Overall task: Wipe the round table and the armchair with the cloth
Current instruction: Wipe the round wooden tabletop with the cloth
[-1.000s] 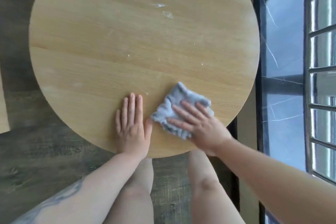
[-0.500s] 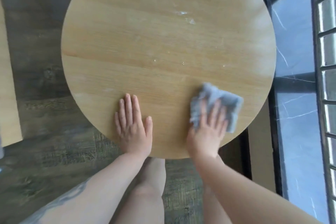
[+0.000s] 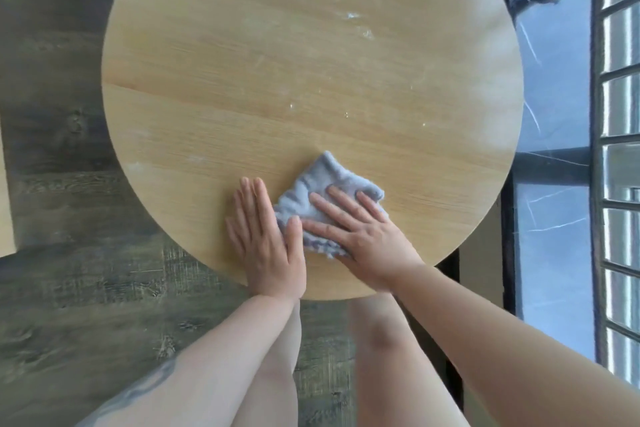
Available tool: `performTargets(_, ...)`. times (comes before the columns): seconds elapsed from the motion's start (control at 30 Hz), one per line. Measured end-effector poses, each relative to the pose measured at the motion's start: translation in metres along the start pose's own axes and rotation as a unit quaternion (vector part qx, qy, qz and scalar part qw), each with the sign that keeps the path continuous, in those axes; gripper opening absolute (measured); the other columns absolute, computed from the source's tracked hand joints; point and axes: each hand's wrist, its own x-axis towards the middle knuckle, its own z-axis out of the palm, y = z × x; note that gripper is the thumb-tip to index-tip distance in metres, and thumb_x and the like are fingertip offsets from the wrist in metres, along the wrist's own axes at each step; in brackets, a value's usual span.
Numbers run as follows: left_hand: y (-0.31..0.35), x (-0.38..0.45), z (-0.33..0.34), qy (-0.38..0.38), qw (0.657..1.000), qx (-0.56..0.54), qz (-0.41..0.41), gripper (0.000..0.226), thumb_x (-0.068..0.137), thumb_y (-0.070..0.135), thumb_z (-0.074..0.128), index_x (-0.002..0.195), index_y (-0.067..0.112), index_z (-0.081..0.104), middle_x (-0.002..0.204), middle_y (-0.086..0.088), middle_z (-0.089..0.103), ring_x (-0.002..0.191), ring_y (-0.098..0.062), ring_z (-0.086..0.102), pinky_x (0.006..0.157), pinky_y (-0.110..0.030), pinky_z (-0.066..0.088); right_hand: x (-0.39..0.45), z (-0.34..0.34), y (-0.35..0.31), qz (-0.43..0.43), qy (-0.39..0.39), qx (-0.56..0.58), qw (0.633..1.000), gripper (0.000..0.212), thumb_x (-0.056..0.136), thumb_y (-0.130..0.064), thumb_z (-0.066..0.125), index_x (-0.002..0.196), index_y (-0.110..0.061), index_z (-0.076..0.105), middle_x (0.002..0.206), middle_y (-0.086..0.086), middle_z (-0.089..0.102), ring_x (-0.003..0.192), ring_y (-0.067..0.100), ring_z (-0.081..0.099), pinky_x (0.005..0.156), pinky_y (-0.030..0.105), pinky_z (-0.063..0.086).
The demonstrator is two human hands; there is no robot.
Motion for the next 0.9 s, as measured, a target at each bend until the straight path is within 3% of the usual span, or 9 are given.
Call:
performTargets(0.13, 0.014, 0.003, 0.008, -0.041, 0.998, 0.017, 0.052, 0.061, 0.098, 0.045, 0.016, 0.153, 0.02, 0.011, 0.16, 0.004, 0.0, 0.147, -0.013, -0.005, 0.117, -0.038, -0.006, -0.016, 0.005, 0.001, 0.526, 0.098, 0.091, 0.84, 0.085, 0.093, -0.024, 0.046, 0.143, -0.046, -0.019, 0.158, -0.001, -0.017, 0.146, 0.022, -0.016, 0.117, 0.042, -0.012)
performTargets(0.23, 0.025, 0.003, 0.021, -0.051, 0.992, 0.084, 0.083, 0.06, 0.098, 0.044, 0.02, 0.152, 0.016, 0.022, 0.159, -0.001, 0.011, 0.147, -0.019, 0.009, 0.115, -0.041, 0.002, -0.025, 0.009, -0.013, 0.174, 0.047, 0.038, 0.983, 0.079, 0.085, -0.031, 0.048, 0.151, -0.039, 0.006, 0.16, 0.002, -0.004, 0.147, 0.025, -0.008, 0.117, 0.043, -0.007)
performTargets(0.3, 0.034, 0.006, 0.026, -0.04, 0.993, 0.086, 0.072, 0.062, 0.098, 0.044, 0.022, 0.152, 0.014, 0.021, 0.159, -0.003, 0.014, 0.146, -0.02, 0.01, 0.116, -0.038, 0.001, -0.029, -0.002, 0.039, -0.036, -0.001, -0.025, 0.999, 0.075, 0.084, -0.032, 0.051, 0.15, -0.037, 0.017, 0.159, -0.003, 0.007, 0.147, 0.021, -0.001, 0.118, 0.041, -0.003)
performTargets(0.37, 0.042, 0.012, 0.031, -0.034, 0.994, 0.08, 0.069, 0.062, 0.097, 0.044, 0.021, 0.153, 0.015, 0.017, 0.16, -0.003, 0.012, 0.147, -0.019, 0.005, 0.116, -0.034, -0.005, -0.039, -0.008, 0.085, 0.113, 0.034, -0.006, 0.993, 0.081, 0.083, -0.026, 0.057, 0.15, -0.039, 0.013, 0.158, -0.005, 0.006, 0.147, 0.018, -0.001, 0.118, 0.042, -0.003)
performTargets(0.47, 0.053, 0.016, 0.039, -0.017, 0.994, 0.092, 0.059, 0.063, 0.097, 0.043, 0.022, 0.153, 0.016, 0.014, 0.16, -0.002, 0.009, 0.147, -0.019, 0.005, 0.116, -0.034, -0.005, -0.049, -0.006, 0.074, 0.493, 0.132, 0.063, 0.858, 0.08, 0.086, -0.024, 0.046, 0.15, -0.039, 0.001, 0.158, -0.002, -0.004, 0.147, 0.02, -0.006, 0.118, 0.044, -0.001)
performTargets(0.63, 0.079, 0.019, 0.056, 0.03, 0.994, 0.102, -0.007, 0.065, 0.093, 0.036, 0.026, 0.152, 0.01, 0.02, 0.159, -0.006, 0.015, 0.147, -0.022, 0.012, 0.117, -0.038, 0.002, -0.025, -0.011, 0.081, -0.006, 0.035, 0.011, 0.999, 0.085, 0.08, -0.018, 0.059, 0.15, -0.034, 0.015, 0.158, -0.005, 0.007, 0.147, 0.019, 0.003, 0.118, 0.04, -0.004)
performTargets(0.7, 0.083, 0.02, 0.059, 0.027, 0.993, 0.111, -0.02, 0.066, 0.094, 0.04, 0.025, 0.153, 0.012, 0.015, 0.16, -0.005, 0.011, 0.147, -0.021, 0.008, 0.117, -0.038, -0.002, -0.022, -0.019, 0.116, 0.161, 0.075, 0.022, 0.984, 0.083, 0.083, -0.019, 0.058, 0.15, -0.038, 0.012, 0.158, -0.008, 0.002, 0.147, 0.015, -0.004, 0.118, 0.037, -0.009)
performTargets(0.8, 0.085, 0.02, 0.061, 0.03, 0.992, 0.118, -0.031, 0.065, 0.095, 0.041, 0.025, 0.153, 0.014, 0.012, 0.161, -0.004, 0.008, 0.147, -0.021, 0.006, 0.117, -0.038, -0.003, -0.03, -0.023, 0.108, 0.518, 0.143, 0.112, 0.836, 0.08, 0.089, -0.019, 0.049, 0.151, -0.039, 0.002, 0.159, -0.005, -0.01, 0.146, 0.016, -0.015, 0.117, 0.038, -0.013)
performTargets(0.9, 0.092, 0.021, 0.066, 0.049, 0.991, 0.111, -0.057, 0.068, 0.093, 0.039, 0.032, 0.152, 0.011, 0.015, 0.16, -0.008, 0.013, 0.146, -0.025, 0.011, 0.118, -0.044, 0.004, -0.046, -0.018, 0.086, 0.245, 0.077, 0.086, 0.963, 0.084, 0.082, -0.02, 0.051, 0.151, -0.038, 0.008, 0.159, 0.0, -0.002, 0.147, 0.022, -0.008, 0.117, 0.042, -0.006)
